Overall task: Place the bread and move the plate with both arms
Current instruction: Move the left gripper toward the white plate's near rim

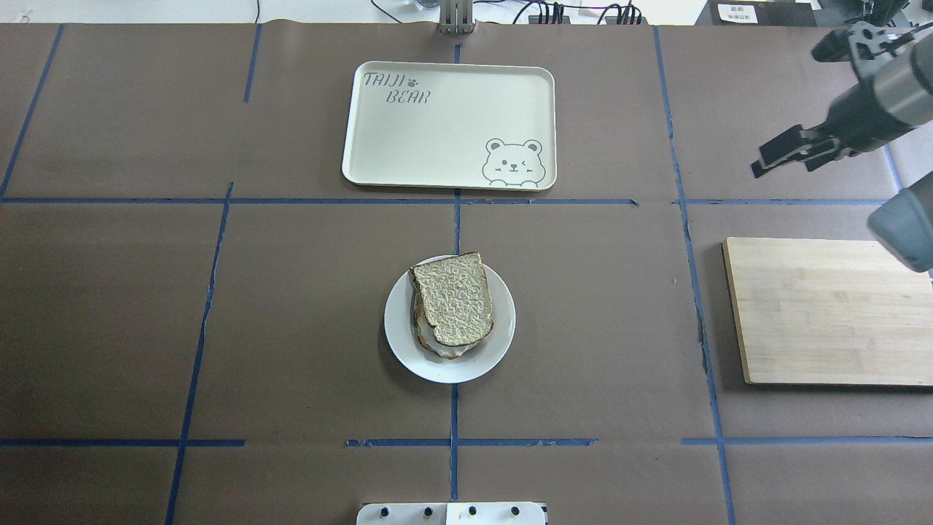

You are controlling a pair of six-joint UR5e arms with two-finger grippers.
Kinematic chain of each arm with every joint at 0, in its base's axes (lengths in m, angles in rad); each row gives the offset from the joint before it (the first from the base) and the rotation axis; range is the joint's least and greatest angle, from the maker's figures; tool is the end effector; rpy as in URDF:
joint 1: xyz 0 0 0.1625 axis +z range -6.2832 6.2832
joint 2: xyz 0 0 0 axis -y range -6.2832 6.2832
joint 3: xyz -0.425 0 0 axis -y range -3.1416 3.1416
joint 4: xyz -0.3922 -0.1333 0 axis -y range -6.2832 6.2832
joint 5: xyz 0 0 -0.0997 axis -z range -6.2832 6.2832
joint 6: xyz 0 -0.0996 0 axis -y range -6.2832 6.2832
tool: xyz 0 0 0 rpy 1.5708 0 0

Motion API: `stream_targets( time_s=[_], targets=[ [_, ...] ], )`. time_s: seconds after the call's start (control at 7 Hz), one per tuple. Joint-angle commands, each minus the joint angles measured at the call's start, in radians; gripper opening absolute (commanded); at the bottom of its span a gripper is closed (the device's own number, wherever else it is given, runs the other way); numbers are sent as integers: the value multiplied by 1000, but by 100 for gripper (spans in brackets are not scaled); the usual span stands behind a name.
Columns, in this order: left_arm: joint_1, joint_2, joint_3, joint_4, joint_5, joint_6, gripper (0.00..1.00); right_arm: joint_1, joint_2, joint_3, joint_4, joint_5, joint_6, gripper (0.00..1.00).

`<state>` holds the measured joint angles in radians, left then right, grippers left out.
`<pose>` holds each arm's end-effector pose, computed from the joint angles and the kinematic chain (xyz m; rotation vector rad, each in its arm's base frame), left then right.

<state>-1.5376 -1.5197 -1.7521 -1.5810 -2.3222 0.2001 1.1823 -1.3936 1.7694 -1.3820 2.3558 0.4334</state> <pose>-0.0495 -0.4780 0.5941 0.1964 0.7388 0.2746 -0.1545 -0.5436 0.4431 0.1853 -0.9131 -0.1799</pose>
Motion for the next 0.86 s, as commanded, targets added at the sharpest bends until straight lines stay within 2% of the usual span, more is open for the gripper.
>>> stream_targets(
  time_s=[0.0,0.14,0.29,0.43,0.57,0.71],
  targets=[
    [2,-34,14,-45,-67,-150,100,199,-59,4,-259,5,-483,100],
    [4,-33,-16,-59,-71,-194,100,277,-80,1,-376,-7,-680,100],
    [13,-33,-32,-115,-72,-215,100,337,-161,-8,-393,-7,-817,100],
    [48,-24,-44,-161,-138,-272,100,374,-268,1,-384,-6,-834,100],
    [116,-23,-76,-230,-191,-429,100,376,-319,2,-340,-7,-817,100],
    [213,-22,-82,-370,-192,-661,100,376,-320,2,-333,-6,-764,100]
  ],
)
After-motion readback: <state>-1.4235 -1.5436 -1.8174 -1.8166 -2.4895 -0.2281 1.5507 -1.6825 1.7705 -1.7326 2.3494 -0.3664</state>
